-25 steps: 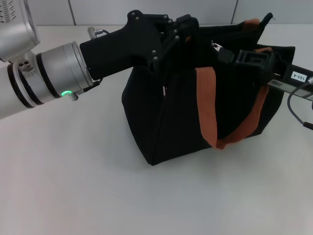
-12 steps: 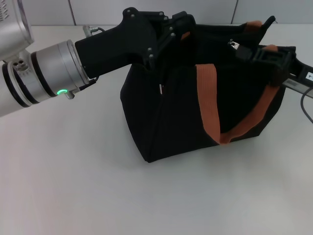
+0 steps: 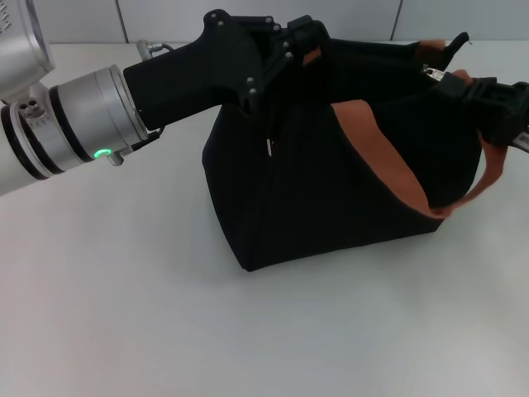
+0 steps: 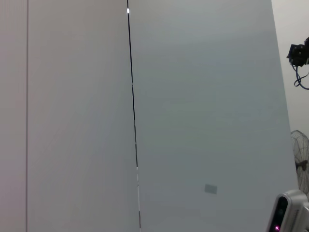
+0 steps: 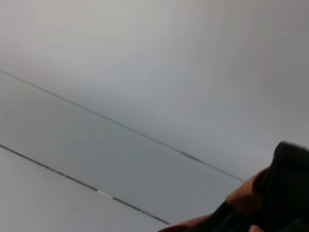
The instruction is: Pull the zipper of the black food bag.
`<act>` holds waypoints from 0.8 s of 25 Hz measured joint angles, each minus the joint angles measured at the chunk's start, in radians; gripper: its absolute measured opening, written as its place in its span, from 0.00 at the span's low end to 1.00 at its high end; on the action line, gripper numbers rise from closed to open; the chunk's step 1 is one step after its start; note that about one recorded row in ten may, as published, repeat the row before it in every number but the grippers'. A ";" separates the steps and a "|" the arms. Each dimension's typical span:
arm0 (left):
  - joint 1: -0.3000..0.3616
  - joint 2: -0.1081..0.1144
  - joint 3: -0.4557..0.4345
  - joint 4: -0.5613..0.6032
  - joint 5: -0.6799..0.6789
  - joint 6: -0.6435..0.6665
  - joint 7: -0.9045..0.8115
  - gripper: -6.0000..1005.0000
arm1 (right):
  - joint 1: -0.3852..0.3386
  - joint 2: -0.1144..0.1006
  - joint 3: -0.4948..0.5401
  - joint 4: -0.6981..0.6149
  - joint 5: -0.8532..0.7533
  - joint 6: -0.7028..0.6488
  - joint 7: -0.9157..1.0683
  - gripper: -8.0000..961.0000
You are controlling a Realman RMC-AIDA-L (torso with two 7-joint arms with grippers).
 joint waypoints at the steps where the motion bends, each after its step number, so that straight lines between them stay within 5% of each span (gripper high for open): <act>1: 0.001 0.000 -0.004 0.000 0.000 0.000 0.000 0.12 | -0.004 -0.001 0.006 0.000 0.000 0.002 -0.002 0.01; 12: 0.005 0.000 -0.009 0.000 -0.002 -0.001 0.000 0.13 | -0.037 -0.008 0.045 0.005 0.004 0.027 -0.032 0.00; 20: 0.005 0.000 -0.009 -0.001 -0.002 -0.008 0.000 0.13 | -0.044 0.015 0.162 0.007 0.019 -0.105 -0.168 0.03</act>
